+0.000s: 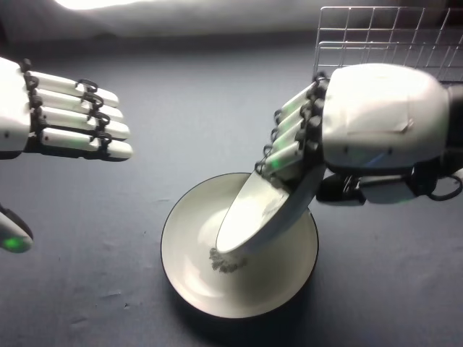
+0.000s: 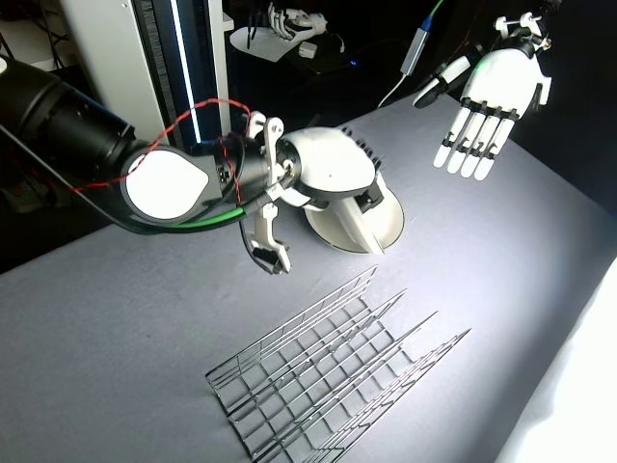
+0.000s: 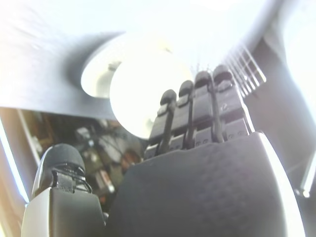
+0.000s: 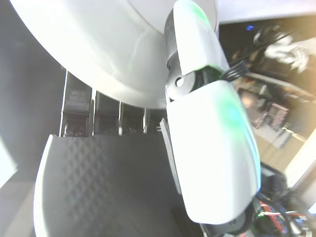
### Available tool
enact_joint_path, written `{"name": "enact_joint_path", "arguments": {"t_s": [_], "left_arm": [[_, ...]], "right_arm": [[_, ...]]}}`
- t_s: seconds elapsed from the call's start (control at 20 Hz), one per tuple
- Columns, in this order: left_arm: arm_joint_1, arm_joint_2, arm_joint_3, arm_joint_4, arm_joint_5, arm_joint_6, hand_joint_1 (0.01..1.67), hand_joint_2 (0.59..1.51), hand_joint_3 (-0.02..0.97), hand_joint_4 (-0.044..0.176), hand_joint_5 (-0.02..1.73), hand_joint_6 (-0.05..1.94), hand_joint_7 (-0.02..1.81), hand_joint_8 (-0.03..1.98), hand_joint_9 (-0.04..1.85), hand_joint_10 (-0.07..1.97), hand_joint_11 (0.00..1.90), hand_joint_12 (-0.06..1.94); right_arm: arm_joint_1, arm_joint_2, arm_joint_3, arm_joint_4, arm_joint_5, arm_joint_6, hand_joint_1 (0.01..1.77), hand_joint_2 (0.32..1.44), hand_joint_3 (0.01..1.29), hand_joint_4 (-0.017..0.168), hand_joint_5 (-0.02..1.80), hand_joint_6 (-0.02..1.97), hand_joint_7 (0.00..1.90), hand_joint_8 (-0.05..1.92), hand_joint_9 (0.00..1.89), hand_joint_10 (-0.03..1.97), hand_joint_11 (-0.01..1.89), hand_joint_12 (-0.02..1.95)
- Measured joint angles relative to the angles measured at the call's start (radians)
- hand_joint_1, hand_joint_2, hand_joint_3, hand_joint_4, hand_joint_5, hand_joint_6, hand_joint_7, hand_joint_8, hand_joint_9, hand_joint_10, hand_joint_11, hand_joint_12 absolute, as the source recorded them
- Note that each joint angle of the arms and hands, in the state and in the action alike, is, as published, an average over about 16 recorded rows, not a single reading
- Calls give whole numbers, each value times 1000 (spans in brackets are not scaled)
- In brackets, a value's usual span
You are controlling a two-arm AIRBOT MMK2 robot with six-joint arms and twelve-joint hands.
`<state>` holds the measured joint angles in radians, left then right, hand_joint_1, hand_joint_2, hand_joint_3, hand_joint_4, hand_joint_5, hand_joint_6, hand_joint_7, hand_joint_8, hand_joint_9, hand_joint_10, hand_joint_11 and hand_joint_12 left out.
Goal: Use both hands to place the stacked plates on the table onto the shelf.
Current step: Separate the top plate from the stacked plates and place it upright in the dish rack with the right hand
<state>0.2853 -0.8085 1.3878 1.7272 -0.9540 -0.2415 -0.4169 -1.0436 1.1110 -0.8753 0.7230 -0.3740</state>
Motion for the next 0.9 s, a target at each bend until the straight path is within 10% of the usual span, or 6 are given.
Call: {"name": "enact_joint_path", "arguments": {"t_s": [0.4, 0.9], "left_arm": [[27, 25, 17, 12, -1, 10, 14, 1059, 10, 2, 20, 9, 15, 8, 22, 6, 15, 12], [57, 22, 51, 4, -3, 28, 14, 1057, 10, 2, 22, 9, 14, 9, 22, 7, 15, 12]], "right_arm": [[77, 42, -50, 211, -70, 11, 1280, 1105, 13, -2, 681, 1436, 827, 1297, 923, 986, 818, 1399], [163, 58, -74, 523, -184, 17, 1302, 1103, 13, -2, 684, 1396, 823, 1240, 883, 1208, 806, 1567]]}}
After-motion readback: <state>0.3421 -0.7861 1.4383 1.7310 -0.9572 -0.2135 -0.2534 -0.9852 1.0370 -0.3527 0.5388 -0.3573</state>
